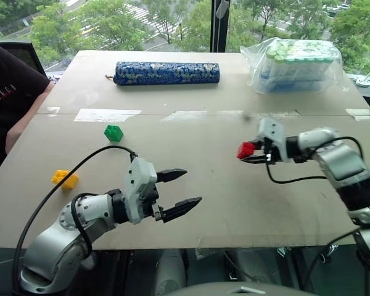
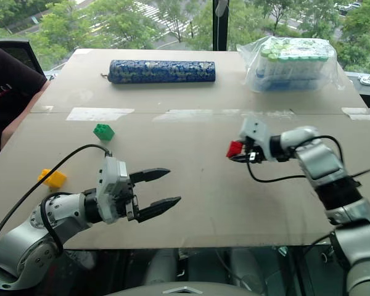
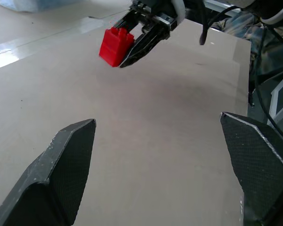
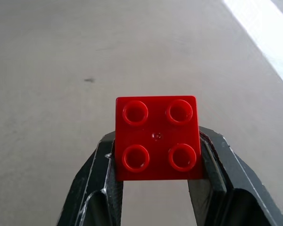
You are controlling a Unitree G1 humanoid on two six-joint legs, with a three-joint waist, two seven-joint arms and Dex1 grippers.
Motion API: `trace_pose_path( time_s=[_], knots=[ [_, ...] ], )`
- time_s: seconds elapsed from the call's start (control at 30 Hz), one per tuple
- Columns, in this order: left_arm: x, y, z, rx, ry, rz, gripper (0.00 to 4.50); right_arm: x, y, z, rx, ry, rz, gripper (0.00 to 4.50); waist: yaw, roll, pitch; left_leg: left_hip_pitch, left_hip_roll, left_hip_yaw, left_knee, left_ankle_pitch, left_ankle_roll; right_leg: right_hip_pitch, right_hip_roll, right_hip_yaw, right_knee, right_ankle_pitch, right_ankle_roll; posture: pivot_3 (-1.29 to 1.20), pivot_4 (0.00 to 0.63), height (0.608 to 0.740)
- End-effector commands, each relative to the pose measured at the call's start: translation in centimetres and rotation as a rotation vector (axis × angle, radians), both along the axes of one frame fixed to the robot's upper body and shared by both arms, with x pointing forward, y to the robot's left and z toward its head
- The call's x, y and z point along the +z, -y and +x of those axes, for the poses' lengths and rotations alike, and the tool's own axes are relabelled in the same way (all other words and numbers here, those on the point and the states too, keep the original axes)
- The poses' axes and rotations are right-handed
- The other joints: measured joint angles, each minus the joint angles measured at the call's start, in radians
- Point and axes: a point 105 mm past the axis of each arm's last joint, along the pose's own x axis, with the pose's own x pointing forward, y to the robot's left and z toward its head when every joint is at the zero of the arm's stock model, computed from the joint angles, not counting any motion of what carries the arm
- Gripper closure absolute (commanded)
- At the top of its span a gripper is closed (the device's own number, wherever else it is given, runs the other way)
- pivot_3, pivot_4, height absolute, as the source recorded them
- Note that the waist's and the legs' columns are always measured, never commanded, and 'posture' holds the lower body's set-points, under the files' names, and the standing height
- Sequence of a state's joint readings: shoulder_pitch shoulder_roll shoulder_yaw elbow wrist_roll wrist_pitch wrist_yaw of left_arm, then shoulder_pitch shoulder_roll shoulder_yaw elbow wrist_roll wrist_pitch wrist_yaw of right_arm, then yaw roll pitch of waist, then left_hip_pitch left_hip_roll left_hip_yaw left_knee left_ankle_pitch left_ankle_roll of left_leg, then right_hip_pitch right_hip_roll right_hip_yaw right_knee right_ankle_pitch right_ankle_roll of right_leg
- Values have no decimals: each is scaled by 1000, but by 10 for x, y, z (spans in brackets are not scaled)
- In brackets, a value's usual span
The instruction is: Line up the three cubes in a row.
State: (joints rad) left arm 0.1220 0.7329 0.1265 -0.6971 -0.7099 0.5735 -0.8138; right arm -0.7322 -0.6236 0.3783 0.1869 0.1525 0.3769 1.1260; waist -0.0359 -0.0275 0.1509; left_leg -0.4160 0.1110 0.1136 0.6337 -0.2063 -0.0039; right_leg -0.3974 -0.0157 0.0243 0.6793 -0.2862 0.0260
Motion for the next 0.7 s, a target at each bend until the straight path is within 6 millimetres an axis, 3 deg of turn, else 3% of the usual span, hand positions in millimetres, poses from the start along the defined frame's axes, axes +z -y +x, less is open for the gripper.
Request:
trace_pose_path(
  time_s=[0.03, 0.3, 0.63, 0.7],
  knots=[
    [9, -4, -1, 1, 42, 9, 191, 3, -9, 14, 53, 63, -80, 3170, 7, 0, 1, 0, -1, 0, 0, 0, 0, 0, -1, 0, 0, 0, 0, 0, 150, 740],
    [7, -18, -5, 25, 36, 28, 191, -1, -24, 27, 86, 65, -122, 3170, 22, 1, 1, -1, -1, 1, -1, 0, 0, -1, -1, 0, -1, 0, 0, 0, 150, 740],
    [2, -26, -8, 42, 28, 33, 191, -5, -30, 28, 109, 2, -129, 3170, 19, 2, 2, 0, -1, 2, -1, 0, 0, -1, -1, 0, 0, 0, -1, 0, 150, 740],
    [0, -26, -7, 47, 25, 31, 191, -6, -31, 27, 120, -5, -118, 2139, 19, 2, 2, 0, -1, 1, -1, 0, 0, -1, -1, 0, 0, 0, -1, 0, 150, 740]
  ],
)
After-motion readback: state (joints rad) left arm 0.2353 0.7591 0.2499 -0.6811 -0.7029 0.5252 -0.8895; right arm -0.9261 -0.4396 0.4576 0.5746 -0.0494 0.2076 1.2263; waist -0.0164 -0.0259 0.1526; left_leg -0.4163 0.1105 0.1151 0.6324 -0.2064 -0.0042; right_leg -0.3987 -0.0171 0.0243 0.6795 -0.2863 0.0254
